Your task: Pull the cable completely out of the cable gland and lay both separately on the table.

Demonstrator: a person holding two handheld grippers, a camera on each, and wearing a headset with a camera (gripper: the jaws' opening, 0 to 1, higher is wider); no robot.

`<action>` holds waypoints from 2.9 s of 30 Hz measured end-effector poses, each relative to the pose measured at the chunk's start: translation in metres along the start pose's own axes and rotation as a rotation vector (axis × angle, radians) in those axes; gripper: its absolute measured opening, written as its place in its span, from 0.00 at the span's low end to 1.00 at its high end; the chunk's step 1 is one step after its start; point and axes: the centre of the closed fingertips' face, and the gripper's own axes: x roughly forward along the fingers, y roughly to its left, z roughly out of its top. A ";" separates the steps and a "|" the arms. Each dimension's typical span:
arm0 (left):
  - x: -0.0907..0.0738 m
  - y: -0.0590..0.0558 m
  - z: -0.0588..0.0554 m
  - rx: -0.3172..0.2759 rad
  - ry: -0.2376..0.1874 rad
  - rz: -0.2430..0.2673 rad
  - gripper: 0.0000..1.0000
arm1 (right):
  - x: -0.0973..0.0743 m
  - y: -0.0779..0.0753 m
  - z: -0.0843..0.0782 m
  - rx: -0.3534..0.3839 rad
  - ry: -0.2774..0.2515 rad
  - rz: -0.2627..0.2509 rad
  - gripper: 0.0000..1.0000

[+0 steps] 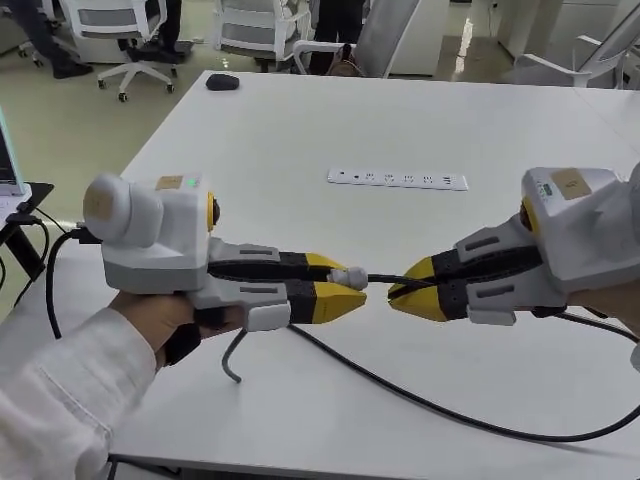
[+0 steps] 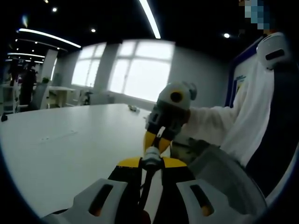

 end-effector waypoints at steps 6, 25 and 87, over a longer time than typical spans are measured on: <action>-0.004 0.002 -0.002 -0.003 0.003 0.009 0.16 | -0.006 -0.001 -0.008 0.014 0.007 -0.012 0.02; -0.009 0.003 -0.003 -0.002 0.013 0.021 0.16 | -0.031 -0.003 -0.046 0.098 0.046 -0.074 0.02; -0.007 -0.003 -0.006 0.054 0.073 0.008 0.16 | 0.021 0.004 0.033 -0.132 0.028 0.029 0.18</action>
